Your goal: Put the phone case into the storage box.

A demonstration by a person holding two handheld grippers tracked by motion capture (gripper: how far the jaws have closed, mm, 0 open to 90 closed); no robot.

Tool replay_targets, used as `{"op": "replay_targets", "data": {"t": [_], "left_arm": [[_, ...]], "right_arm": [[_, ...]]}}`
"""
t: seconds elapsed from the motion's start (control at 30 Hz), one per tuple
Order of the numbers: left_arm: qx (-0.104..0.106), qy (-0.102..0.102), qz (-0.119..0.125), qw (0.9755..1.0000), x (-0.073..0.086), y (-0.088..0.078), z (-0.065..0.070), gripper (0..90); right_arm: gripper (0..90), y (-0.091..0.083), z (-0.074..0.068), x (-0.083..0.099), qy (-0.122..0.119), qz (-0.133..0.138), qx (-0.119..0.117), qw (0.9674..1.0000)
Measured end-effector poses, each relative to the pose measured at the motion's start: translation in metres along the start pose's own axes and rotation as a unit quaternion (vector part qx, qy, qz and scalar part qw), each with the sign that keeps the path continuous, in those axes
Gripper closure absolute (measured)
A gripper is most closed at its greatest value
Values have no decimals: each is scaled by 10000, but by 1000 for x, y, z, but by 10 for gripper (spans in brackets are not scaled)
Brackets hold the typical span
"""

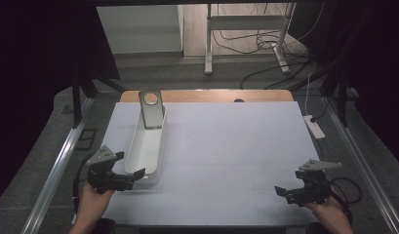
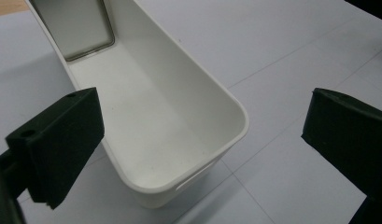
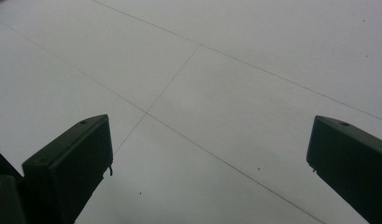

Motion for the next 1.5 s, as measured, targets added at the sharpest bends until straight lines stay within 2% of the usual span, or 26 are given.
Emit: {"op": "replay_targets", "data": {"t": [0.57, 1.0, 1.5], "left_arm": [[-115, -73, -5, 9999, 14, -13, 2, 0], [-252, -174, -114, 9995, 32, -23, 3, 0], [-364, -237, -173, 9989, 45, -30, 4, 0]], "right_arm": [[8, 0, 0, 0, 1, 12, 9, 10000], [8, 0, 0, 0, 0, 23, 9, 10000], [8, 0, 0, 0, 8, 25, 14, 10000]]}}
Point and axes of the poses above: each handheld gripper's, and its own axes: y roughly forward along the jaws, x roughly out of its underside, z roughly to its right, the point moved 9 cm from there along y, roughly forward along the jaws, and after that the axes turned 9 degrees about y, right-handed, at the moved point
